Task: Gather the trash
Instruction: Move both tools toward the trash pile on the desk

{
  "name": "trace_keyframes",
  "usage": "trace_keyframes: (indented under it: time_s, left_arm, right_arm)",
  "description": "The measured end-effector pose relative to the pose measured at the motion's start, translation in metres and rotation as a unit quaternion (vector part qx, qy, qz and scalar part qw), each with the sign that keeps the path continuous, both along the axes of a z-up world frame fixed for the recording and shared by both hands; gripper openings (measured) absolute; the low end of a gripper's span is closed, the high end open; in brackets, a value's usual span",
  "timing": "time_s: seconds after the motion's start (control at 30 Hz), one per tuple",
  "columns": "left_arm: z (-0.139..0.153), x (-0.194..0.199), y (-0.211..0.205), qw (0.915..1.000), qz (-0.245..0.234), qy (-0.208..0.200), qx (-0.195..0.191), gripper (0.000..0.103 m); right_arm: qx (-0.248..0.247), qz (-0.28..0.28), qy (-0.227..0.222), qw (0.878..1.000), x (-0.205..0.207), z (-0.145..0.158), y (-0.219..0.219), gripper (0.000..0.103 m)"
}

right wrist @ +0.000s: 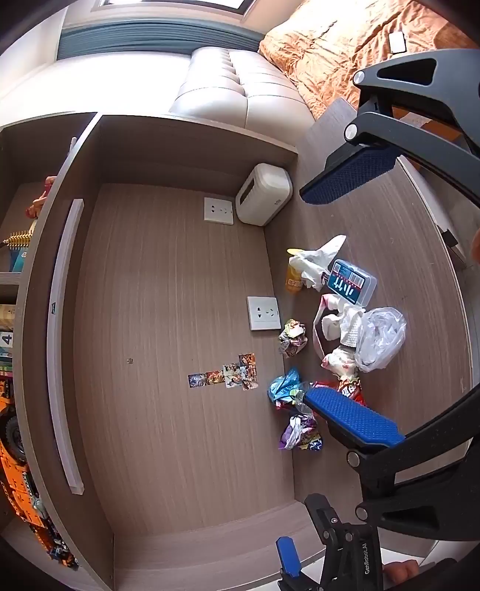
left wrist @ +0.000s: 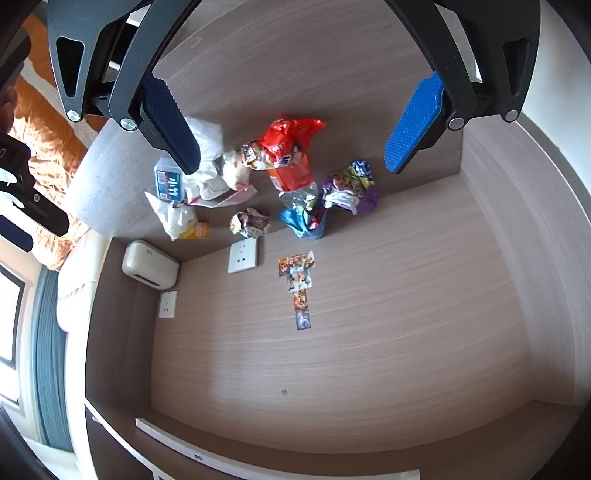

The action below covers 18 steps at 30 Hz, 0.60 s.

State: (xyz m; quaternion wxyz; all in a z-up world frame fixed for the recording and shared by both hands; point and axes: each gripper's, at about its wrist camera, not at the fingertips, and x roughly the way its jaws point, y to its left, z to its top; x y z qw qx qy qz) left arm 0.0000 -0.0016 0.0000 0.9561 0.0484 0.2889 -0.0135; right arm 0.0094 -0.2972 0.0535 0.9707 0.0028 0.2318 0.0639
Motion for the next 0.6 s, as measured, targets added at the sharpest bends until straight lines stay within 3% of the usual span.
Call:
trace_keyframes:
  time_s: [0.13, 0.17, 0.6]
  left_arm:
    - [0.0002, -0.0009, -0.0072, 0.9999, 0.000, -0.004, 0.010, 0.098]
    - [0.0024, 0.0012, -0.0046, 1.0000, -0.004, -0.001, -0.008, 0.098]
    - [0.0045, -0.0004, -0.0009, 0.9996, -0.016, 0.005, -0.024, 0.098]
  right_arm:
    - [0.001, 0.001, 0.005, 1.000, 0.0008, -0.0004, 0.0002, 0.099]
    - [0.001, 0.001, 0.005, 1.000, 0.0010, -0.0003, 0.0003, 0.099]
    - [0.001, 0.002, 0.001, 1.000, -0.0038, -0.0005, 0.0011, 0.099]
